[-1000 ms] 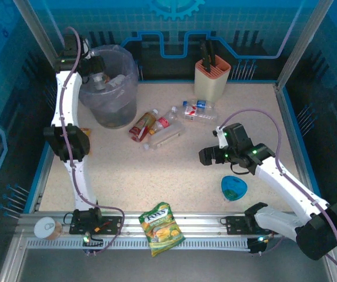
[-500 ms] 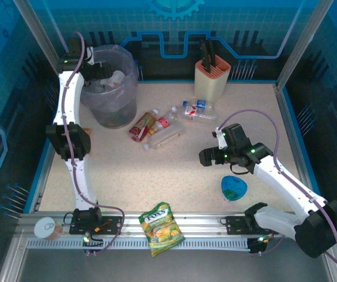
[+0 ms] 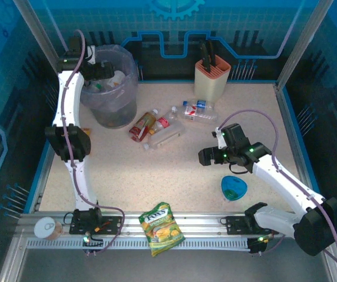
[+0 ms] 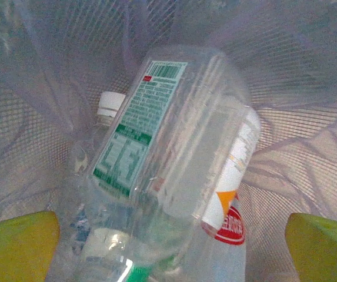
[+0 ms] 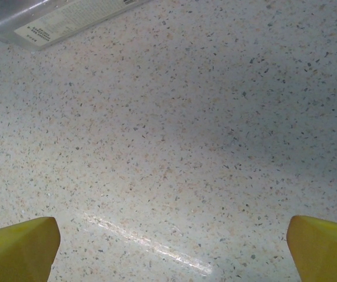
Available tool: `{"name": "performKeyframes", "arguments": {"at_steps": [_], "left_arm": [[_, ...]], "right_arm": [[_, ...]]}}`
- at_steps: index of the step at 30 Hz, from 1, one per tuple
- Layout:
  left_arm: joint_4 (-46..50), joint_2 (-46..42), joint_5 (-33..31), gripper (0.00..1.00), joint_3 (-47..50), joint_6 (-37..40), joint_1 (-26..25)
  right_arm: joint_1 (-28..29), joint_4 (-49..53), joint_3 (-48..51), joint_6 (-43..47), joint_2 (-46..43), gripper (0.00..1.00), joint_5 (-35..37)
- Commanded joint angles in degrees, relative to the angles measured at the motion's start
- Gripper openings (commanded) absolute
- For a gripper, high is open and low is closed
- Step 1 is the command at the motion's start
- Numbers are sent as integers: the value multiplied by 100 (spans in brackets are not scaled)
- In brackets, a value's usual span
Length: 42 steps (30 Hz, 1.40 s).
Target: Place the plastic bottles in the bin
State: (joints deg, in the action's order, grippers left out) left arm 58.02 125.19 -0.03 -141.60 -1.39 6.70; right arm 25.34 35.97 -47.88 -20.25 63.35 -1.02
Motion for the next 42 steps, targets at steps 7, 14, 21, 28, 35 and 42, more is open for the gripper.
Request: {"name": "performKeyframes", "arguments": {"at_steps": [7,14,21,28,35,42], "left_arm": [[162,-1617,-187,99,187,401,-291],[456,-2816,-839,99,965,729,-1387],[133,-3609,-1221,97,2659,673,-2898],[-189,-3307,-530,97,3983,476,-3693],[-1427,-2519,118,99,5355,325,-4176],[-1768,-1585,132,99,5443,508,-4186]], "right_arm": [[-416,-203,-3,-279,-198,100,-398],[-692,-424,109,-509,-301,100,-556],[-986,-652,331,-804,-502,100,-627],[-1221,-714,555,-1003,-741,100,-810],[-1382,-945,892,-1090,-935,100,-1073],[-1438,-937,1016,-1012,-965,100,-1138]]}}
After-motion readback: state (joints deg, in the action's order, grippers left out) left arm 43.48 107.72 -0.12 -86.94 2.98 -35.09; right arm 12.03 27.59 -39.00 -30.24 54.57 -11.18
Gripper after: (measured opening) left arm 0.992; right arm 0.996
